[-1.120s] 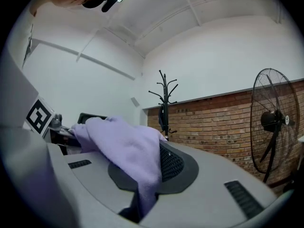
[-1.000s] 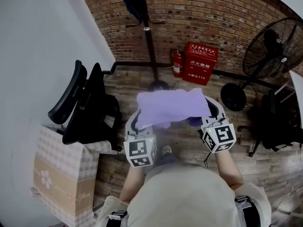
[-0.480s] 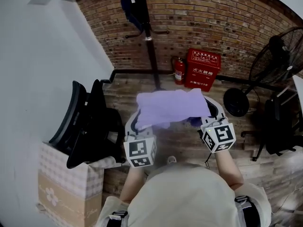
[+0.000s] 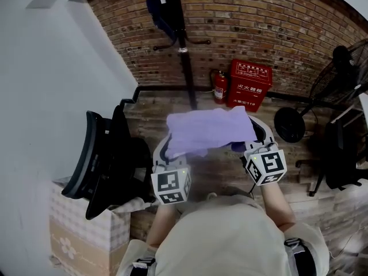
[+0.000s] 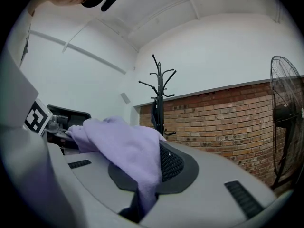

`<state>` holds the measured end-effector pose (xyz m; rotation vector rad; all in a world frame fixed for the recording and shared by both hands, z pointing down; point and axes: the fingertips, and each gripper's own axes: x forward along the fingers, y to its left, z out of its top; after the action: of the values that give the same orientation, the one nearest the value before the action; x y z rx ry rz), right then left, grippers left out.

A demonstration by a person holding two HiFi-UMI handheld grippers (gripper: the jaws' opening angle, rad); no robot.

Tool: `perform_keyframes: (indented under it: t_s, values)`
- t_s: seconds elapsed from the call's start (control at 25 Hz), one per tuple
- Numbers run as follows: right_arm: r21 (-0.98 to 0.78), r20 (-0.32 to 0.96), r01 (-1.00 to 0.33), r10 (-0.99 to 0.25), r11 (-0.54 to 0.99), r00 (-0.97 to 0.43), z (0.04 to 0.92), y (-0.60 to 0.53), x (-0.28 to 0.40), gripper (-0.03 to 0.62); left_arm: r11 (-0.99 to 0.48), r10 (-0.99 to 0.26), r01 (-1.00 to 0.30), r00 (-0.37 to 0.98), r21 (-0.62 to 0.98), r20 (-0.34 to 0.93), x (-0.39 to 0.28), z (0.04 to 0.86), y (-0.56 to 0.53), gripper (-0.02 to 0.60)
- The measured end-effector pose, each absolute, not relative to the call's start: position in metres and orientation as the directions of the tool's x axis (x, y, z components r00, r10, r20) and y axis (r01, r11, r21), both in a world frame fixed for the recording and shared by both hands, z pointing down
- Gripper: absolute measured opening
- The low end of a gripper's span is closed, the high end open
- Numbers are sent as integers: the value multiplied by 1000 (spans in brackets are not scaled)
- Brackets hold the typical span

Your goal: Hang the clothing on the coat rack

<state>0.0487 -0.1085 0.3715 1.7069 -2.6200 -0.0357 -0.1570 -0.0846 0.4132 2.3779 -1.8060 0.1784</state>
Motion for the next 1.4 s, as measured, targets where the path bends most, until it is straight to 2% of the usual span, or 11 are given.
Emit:
perform_keyframes:
  t_s: [0.6, 1.4]
  values:
    - [59, 1, -911, -913, 408, -409, 374, -167, 60, 18, -266, -945, -963, 270, 46, 185, -147, 419, -143, 81]
    - [106, -63, -881, -881, 461, -468, 327, -365, 89, 18, -224, -963, -974, 218, -21, 159, -111, 384, -318, 81]
